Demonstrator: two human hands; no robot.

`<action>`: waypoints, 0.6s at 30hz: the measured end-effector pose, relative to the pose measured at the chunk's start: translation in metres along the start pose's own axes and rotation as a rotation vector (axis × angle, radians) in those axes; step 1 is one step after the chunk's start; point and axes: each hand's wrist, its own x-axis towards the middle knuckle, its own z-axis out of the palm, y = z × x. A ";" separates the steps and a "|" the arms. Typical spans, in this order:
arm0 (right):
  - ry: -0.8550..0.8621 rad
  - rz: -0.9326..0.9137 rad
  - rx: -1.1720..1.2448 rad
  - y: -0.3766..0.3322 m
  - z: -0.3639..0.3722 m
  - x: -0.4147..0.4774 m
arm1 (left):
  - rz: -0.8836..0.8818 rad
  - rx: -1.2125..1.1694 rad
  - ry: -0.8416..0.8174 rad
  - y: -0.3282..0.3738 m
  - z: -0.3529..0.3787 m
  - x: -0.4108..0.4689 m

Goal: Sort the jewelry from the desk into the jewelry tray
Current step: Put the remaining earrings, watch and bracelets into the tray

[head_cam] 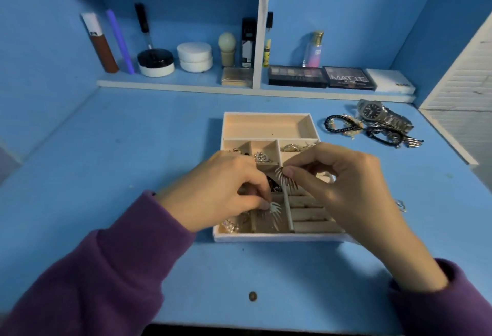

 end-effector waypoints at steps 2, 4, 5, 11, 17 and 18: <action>-0.022 -0.048 -0.044 -0.001 0.002 -0.003 | -0.016 -0.004 -0.009 -0.002 -0.001 -0.001; -0.054 -0.103 -0.101 -0.002 0.003 -0.007 | -0.028 -0.041 0.025 -0.006 -0.003 -0.001; -0.074 -0.118 -0.124 -0.002 0.004 -0.009 | -0.035 -0.073 0.062 -0.008 -0.004 -0.002; -0.194 -0.174 -0.309 -0.003 0.011 -0.017 | -0.112 -0.301 0.295 -0.020 -0.004 0.004; -0.167 -0.192 -0.453 -0.008 0.010 -0.016 | -0.119 -0.375 0.347 -0.022 0.002 0.010; -0.164 -0.191 -0.466 -0.008 0.011 -0.016 | -0.114 -0.379 0.349 -0.022 0.002 0.011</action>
